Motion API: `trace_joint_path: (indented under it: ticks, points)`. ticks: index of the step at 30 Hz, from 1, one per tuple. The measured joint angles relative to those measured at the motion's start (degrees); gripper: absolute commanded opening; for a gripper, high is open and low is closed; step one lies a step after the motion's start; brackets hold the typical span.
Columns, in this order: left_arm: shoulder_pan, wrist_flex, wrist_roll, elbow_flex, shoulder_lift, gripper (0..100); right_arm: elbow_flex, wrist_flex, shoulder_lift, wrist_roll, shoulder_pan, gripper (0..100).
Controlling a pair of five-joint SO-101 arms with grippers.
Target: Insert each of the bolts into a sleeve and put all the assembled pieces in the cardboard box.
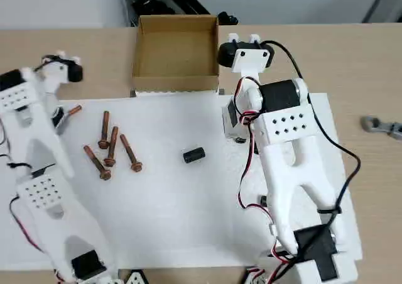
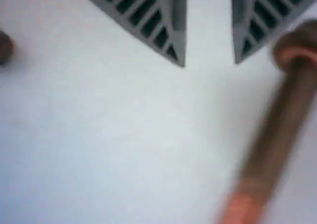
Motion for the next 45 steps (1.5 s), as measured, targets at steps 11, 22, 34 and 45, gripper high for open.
trace_joint_path:
  ticks: [11,22,34,45]
  points:
    - [2.3,0.1,-4.7,6.2,-11.8,6,0.0,0.0,0.0,0.0,0.3,0.9]
    - [-0.6,0.3,-6.2,-12.3,-0.4,15,1.3,0.0,0.0,0.0,0.1,0.8]
    - [-1.3,0.3,-16.6,-17.0,5.4,15,3.6,0.0,0.0,0.0,0.1,0.8]
    - [-1.8,-2.1,-18.2,-17.0,11.1,15,3.6,0.0,0.0,0.0,0.1,0.8]
